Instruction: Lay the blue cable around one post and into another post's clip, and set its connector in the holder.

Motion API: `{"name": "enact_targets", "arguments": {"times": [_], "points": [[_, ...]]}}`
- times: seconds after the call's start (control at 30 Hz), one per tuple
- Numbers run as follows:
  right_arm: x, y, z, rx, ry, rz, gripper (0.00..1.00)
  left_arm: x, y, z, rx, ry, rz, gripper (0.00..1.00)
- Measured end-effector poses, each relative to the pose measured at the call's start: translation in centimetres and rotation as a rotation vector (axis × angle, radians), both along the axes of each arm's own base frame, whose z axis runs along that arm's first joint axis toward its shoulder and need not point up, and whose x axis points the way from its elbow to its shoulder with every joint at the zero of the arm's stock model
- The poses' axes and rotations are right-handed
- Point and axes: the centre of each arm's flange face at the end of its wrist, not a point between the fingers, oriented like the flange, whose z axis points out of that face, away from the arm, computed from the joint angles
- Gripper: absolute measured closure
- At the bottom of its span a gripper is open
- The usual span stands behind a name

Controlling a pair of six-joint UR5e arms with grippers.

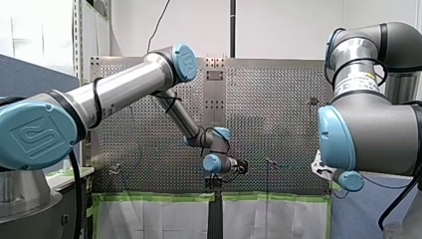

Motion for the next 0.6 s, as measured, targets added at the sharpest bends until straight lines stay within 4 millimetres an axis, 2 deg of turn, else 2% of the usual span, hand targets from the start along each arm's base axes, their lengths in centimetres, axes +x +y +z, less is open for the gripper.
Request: {"name": "enact_targets", "arguments": {"times": [0.27, 0.6], "points": [[0.4, 0.1, 0.0, 0.0, -0.005, 0.006, 1.0, -1.6, -0.6, 2.8, -0.031, -0.055, -0.024, 0.0], [0.7, 0.1, -0.2, 0.003, -0.019, 0.017, 1.0, -6.8, -2.6, 6.1, -0.048, -0.096, -0.053, 0.0]]}}
